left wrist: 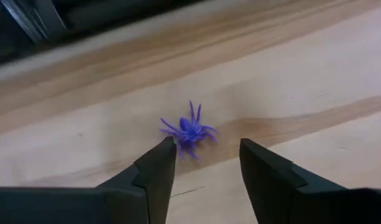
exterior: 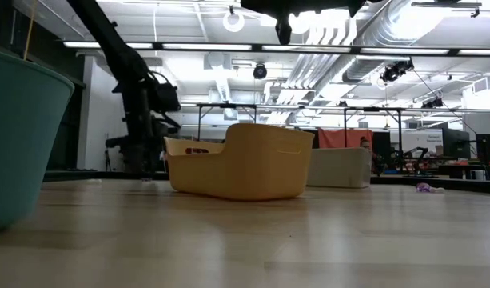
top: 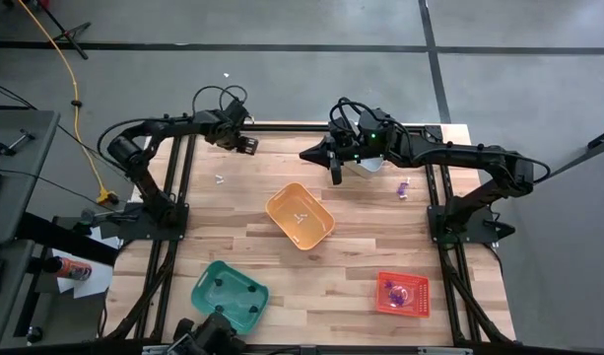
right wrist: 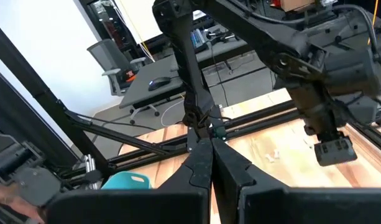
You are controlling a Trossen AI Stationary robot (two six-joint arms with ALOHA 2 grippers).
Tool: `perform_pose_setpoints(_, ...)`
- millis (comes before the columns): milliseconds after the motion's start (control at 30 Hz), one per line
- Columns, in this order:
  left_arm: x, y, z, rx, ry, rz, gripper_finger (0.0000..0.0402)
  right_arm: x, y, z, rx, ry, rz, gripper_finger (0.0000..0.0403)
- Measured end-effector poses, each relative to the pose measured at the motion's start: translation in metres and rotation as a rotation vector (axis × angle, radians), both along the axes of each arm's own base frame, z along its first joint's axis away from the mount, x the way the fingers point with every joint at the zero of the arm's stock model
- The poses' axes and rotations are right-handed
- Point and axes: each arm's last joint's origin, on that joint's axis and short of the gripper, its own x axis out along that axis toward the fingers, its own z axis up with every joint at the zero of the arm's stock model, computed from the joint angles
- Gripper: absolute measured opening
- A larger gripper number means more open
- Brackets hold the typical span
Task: Sort Halloween decoration
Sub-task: Put the purple spider toy into the orange bin
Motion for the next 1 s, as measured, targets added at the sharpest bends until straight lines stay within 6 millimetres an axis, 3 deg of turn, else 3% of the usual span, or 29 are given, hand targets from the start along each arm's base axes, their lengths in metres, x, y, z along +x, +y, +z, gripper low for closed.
perform_pose_setpoints(200, 0.003, 0.003, -0.017, -0.043, 0.023, 0.026, 0.017, 0.0, 0.0, 0.0, -0.001, 0.0, 0.0, 0.0)
perform_pose_setpoints(433, 0.006, -0.004, -0.014, -0.071, 0.024, -0.09, 0.016, 0.0, 0.0, 0.0, -0.001, -0.001, 0.0, 0.0)
perform_pose_setpoints(667, 0.0, -0.024, 0.013, -0.116, 0.026, -0.191, 0.0131, 0.0, 0.0, 0.0, -0.02, -0.001, 0.002, 0.0)
perform_pose_setpoints(833, -0.003, -0.025, 0.044, 0.044, -0.033, -0.177, 0.0122, 0.0, -0.001, 0.0, -0.025, -0.004, -0.007, 0.0)
perform_pose_setpoints(1000, -0.004, -0.015, 0.042, 0.104, -0.025, -0.165, 0.0123, 0.0, -0.001, 0.0, -0.02, -0.003, -0.009, 0.0)
